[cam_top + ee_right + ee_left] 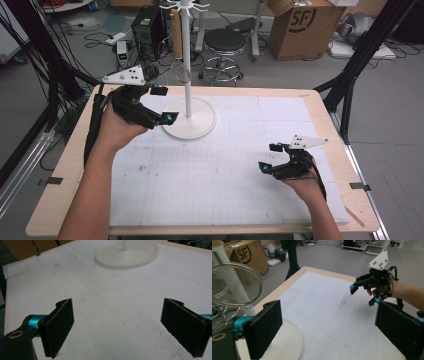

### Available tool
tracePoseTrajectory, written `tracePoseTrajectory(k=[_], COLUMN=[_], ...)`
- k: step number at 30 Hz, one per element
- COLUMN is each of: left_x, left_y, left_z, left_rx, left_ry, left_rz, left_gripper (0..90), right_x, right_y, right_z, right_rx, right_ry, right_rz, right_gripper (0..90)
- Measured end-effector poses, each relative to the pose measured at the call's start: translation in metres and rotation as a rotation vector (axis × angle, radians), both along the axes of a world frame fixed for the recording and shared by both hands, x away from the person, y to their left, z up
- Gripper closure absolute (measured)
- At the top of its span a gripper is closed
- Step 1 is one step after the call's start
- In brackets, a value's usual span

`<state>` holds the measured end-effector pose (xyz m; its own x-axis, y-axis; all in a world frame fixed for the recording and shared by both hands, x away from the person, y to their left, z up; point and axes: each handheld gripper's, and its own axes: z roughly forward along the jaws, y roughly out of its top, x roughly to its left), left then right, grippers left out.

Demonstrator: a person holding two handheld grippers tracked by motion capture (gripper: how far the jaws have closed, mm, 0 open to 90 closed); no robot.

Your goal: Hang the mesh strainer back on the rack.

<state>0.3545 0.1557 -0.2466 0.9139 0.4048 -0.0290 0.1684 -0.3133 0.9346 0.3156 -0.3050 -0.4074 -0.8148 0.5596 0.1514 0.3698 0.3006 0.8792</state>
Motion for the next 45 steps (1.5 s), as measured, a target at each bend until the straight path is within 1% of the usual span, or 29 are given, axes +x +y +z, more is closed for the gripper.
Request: tracePoseTrajectory(k=[3,4,5,6,9,12,14,16,20,22,24,29,32,33,34,36,38,45], left_x=[-0.004,-0.005,-0.007,-0.007,-0.013,-0.021,-0.027,-0.033,-0.040,-0.044,-0.047,-0.052,-0.054,-0.055,-0.055,-0.056,-0.056,-0.054], left_y=[-0.001,-0.001,-0.002,-0.002,-0.001,0.000,0.002,0.003,0.003,0.003,0.003,0.004,0.003,0.002,0.002,0.000,-0.001,-0.001], left_z=[-0.009,-0.012,-0.016,-0.019,-0.029,-0.038,-0.046,-0.054,-0.071,-0.080,-0.086,-0.100,-0.107,-0.109,-0.110,-0.113,-0.115,-0.121], left_rx=[-0.010,-0.013,-0.012,-0.006,-0.010,-0.028,-0.026,-0.034,-0.049,-0.043,-0.032,-0.041,-0.040,-0.029,-0.021,-0.014,0.006,0.001], left_ry=[0.006,0.009,0.016,0.016,0.025,0.023,0.014,0.013,0.031,0.041,0.040,0.051,0.066,0.066,0.062,0.068,0.064,0.077], left_rz=[-0.013,-0.017,-0.014,-0.014,-0.025,-0.036,-0.032,-0.025,-0.033,-0.033,-0.028,-0.020,-0.018,-0.008,-0.007,-0.013,-0.004,0.004], left_gripper=[6.3,6.2,4.9,1.6,1.7,1.6,1.6,1.6,1.6,1.6,1.6,1.6,1.6,1.6,1.6,1.6,1.6,1.6], right_x=[-0.001,-0.001,-0.001,-0.001,-0.002,-0.003,-0.004,-0.005,-0.006,-0.006,-0.006,-0.007,-0.006,-0.006,-0.006,-0.006,-0.006,-0.006], right_y=[0.000,0.000,-0.001,-0.001,-0.001,-0.002,-0.003,-0.004,-0.005,-0.005,-0.004,-0.004,-0.003,-0.003,-0.003,-0.003,-0.003,-0.003], right_z=[0.000,0.001,0.001,0.001,0.001,0.002,0.003,0.004,0.004,0.004,0.004,0.005,0.004,0.004,0.004,0.004,0.004,0.003], right_rx=[0.003,0.002,0.002,0.004,-0.001,0.000,-0.002,0.003,0.005,0.003,0.001,0.001,-0.001,-0.002,-0.007,-0.003,0.000,-0.008], right_ry=[0.000,-0.007,-0.010,-0.003,-0.004,-0.007,-0.004,-0.011,-0.009,-0.011,-0.009,-0.009,-0.011,-0.006,-0.009,-0.008,-0.010,-0.010], right_rz=[0.002,-0.001,-0.001,-0.004,-0.004,-0.007,-0.013,-0.019,-0.022,-0.019,-0.019,-0.021,-0.016,-0.019,-0.017,-0.018,-0.018,-0.017], right_gripper=[10.7,10.7,10.7,10.7,10.7,10.7,10.7,10.7,10.7,10.7,10.7,10.7,10.7,10.7,10.7,10.7,10.7,10.7])
